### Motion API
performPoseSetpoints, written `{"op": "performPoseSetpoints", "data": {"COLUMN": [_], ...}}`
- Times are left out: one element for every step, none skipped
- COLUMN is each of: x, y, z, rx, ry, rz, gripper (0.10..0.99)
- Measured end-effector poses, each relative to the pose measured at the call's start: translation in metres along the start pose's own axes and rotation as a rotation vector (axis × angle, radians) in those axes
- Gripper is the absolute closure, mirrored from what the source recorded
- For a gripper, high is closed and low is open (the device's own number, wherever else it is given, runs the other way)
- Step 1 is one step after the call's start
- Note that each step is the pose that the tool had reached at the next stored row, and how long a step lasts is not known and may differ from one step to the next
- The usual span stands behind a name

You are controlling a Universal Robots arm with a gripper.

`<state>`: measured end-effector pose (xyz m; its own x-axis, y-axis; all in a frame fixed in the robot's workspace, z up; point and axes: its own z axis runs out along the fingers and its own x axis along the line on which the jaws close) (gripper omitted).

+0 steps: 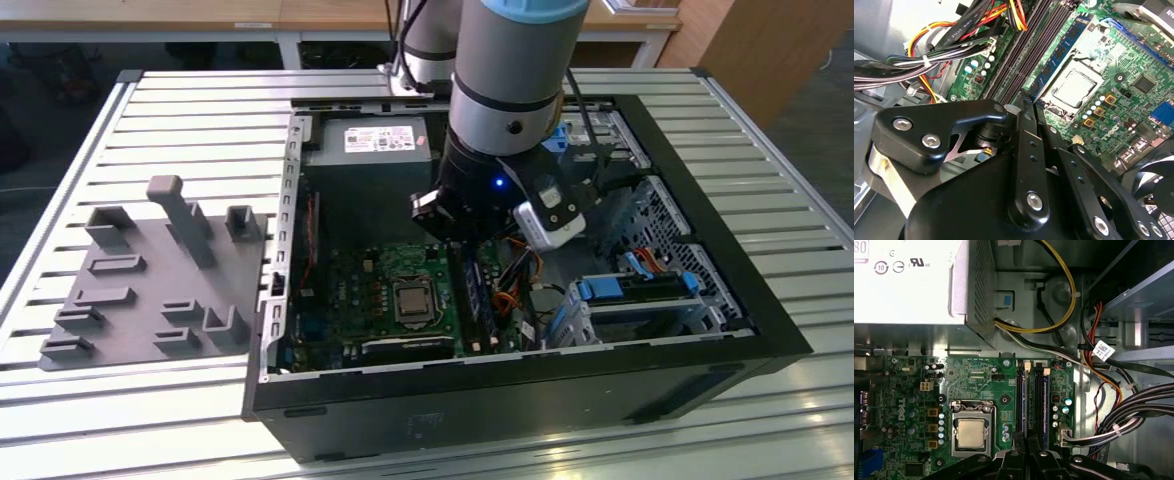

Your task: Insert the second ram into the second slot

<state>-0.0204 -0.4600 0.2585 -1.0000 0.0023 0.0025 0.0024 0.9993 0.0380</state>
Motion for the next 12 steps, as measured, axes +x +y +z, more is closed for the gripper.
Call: {"op": "performPoseSetpoints", "data": {"x": [0.0, 0.0, 0.0, 0.0, 0.0, -0.0001, -0.0003, -0.0006, -0.0009, -0.0012, -0.0013, -0.0013], "y": [0.0, 0.0, -0.0001, -0.0001, -0.0001, -0.0001, -0.0002, -0.0002, -0.0002, -0.0003, -0.0003, -0.0003], "z": [0.0005, 0.0009, 0.0015, 0.002, 0.0027, 0.0036, 0.0045, 0.0055, 0.0065, 0.0073, 0.008, 0.0085], "rx": [0.0, 0.0, 0.0, 0.001, 0.001, 0.001, 0.001, 0.001, 0.001, 0.001, 0.001, 0.001], "ry": [0.0, 0.0, -0.0001, -0.0001, -0.0003, -0.0003, -0.0003, -0.0003, -0.0003, -0.0003, -0.0003, -0.0003], "rz": [0.0, 0.001, 0.002, 0.004, 0.006, 0.008, 0.008, 0.008, 0.008, 0.008, 0.008, 0.008], "gripper": [0.949, 0.949, 0.949, 0.949, 0.949, 0.949, 0.949, 0.949, 0.949, 0.949, 0.949, 0.949]}}
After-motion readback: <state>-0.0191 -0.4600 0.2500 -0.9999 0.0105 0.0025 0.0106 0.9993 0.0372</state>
